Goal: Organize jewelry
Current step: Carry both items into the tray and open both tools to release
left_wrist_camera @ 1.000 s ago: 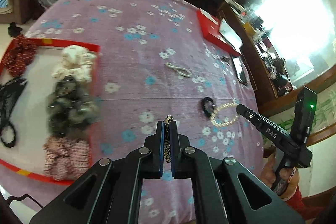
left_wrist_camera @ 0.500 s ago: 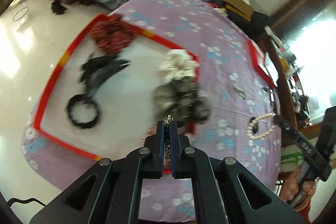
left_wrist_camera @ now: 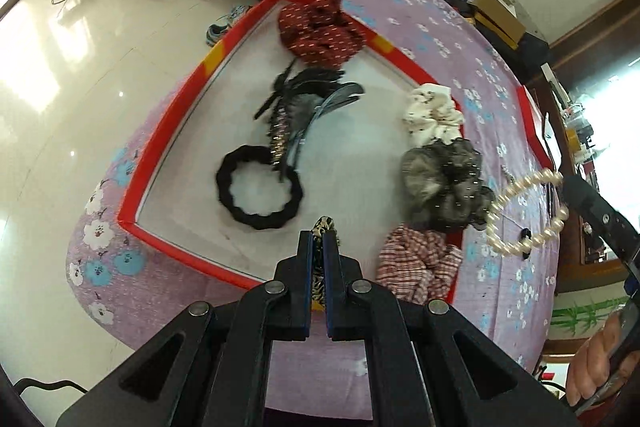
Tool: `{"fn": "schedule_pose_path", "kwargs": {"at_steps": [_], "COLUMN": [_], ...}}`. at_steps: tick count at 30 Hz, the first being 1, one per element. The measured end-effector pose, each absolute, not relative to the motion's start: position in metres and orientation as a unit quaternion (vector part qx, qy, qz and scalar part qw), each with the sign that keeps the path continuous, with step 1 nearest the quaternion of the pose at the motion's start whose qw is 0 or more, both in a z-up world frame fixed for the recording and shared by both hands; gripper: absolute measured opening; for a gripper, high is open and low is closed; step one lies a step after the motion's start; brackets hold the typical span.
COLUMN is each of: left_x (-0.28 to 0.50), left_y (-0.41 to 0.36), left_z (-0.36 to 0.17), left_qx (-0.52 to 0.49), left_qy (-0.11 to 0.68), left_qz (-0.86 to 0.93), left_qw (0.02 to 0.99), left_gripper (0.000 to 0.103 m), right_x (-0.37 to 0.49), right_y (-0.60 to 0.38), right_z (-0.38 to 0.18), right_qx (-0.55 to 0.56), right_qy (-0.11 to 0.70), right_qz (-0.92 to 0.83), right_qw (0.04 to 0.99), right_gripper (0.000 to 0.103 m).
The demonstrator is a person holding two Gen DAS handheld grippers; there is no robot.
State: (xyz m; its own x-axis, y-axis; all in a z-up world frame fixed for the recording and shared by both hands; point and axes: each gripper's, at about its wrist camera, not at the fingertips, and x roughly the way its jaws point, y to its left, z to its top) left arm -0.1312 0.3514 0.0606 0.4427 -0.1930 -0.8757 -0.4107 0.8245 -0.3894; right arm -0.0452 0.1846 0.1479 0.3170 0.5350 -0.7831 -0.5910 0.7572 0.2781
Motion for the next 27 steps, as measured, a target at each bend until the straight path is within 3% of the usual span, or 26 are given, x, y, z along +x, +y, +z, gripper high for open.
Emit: {"fn": "schedule_pose_path", "kwargs": {"at_steps": [15,22,27], "left_x": [-0.143,-0.139,-0.138], "left_y": [0.361,0.356,0.353], "left_z": [0.052,0.058,0.069], "left_qx": [-0.27,-0.26,-0.252], "left_qy": [0.53,0.53,0.524], "left_qz": [0.085,0.083,0.085], "left_qw": [0.799,0.803,0.809], "left_gripper": [0.004,0.004,0.01], "right_x": [-0.026,-0.025,-0.029], "right_y": [0.247,0.251,0.254], "right_z": [0.058,0.043,0.042], "right_qx": [-0.027,-0.044,-0.06], "right_qy": [0.573,0.583,0.579], "right_qz": [0.353,0.345,0.352], "right_qw": [0.74,0.734,0.733], "right_gripper": [0.014,0.014,0.014]}}
